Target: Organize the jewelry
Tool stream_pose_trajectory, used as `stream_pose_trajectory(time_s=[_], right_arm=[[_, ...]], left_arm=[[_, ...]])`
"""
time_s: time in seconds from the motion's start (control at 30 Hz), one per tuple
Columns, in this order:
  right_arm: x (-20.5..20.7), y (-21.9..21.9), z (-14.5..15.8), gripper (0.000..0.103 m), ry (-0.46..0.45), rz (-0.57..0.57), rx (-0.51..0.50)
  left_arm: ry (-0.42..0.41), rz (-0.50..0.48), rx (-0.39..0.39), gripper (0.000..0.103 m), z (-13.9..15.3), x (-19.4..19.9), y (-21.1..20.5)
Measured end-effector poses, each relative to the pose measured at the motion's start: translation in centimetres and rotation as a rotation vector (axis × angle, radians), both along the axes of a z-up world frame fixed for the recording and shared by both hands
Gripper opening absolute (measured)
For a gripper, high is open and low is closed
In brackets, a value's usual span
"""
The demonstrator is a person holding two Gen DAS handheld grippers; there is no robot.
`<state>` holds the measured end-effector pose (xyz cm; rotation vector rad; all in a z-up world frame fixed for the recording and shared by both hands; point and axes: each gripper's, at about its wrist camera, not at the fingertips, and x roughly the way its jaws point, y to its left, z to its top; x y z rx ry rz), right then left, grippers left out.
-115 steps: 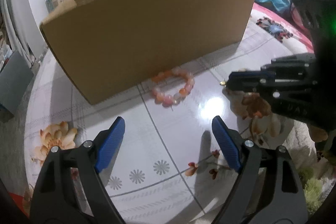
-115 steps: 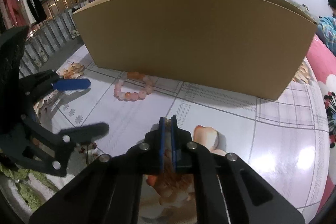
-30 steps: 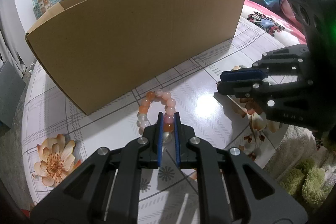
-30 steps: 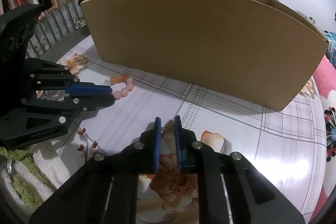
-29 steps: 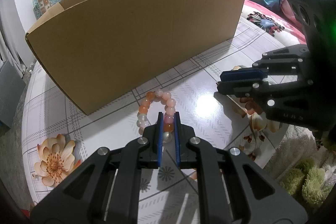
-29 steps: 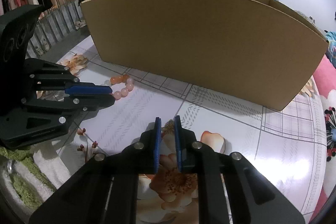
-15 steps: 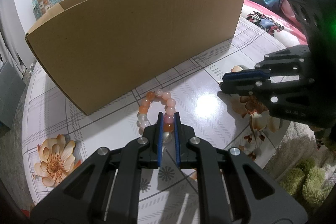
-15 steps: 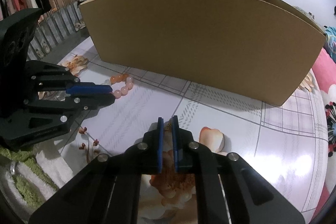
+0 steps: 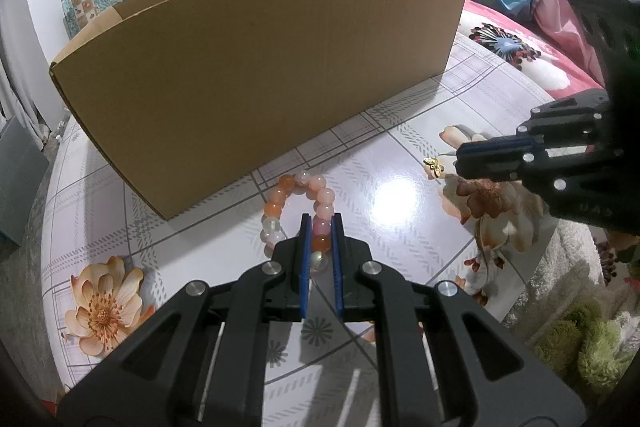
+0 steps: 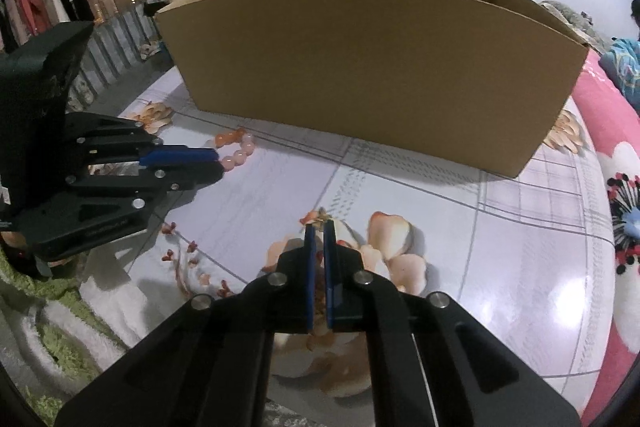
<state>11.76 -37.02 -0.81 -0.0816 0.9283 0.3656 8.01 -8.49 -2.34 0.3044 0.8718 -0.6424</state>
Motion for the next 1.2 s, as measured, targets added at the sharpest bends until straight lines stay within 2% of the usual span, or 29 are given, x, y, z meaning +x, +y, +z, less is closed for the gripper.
stream_pose_trajectory(time_s=[0.17, 0.37, 0.53, 1.0, 1.13, 1.2], right_arm=[[1.4, -0.6, -0.2, 0.004, -0.021, -0.050, -0.015], [2.6, 0.7, -0.7, 0.004, -0.020, -0.008, -0.056], [1.9, 1.2, -0.6, 0.004, -0.014, 0.008, -0.081], [0.2, 1.9, -0.4, 0.004, 0.014, 0.032, -0.061], [0.0, 2.0, -0.3, 0.006, 0.023, 0.052, -0.057], [0.1, 1.8, -0.2, 0.013, 0.019, 0.044, -0.053]], left_arm=[[-0.001, -0.001, 0.001, 0.008, 0.0, 0.0, 0.0], [-0.002, -0.001, 0.001, 0.008, 0.0, 0.0, 0.0], [-0.002, -0.002, 0.000, 0.008, 0.0, 0.0, 0.1], [-0.003, -0.002, 0.000, 0.008, 0.0, -0.1, 0.1], [-0.003, -0.003, 0.000, 0.008, 0.0, -0.1, 0.1], [-0.003, -0.003, 0.000, 0.008, -0.1, -0.1, 0.1]])
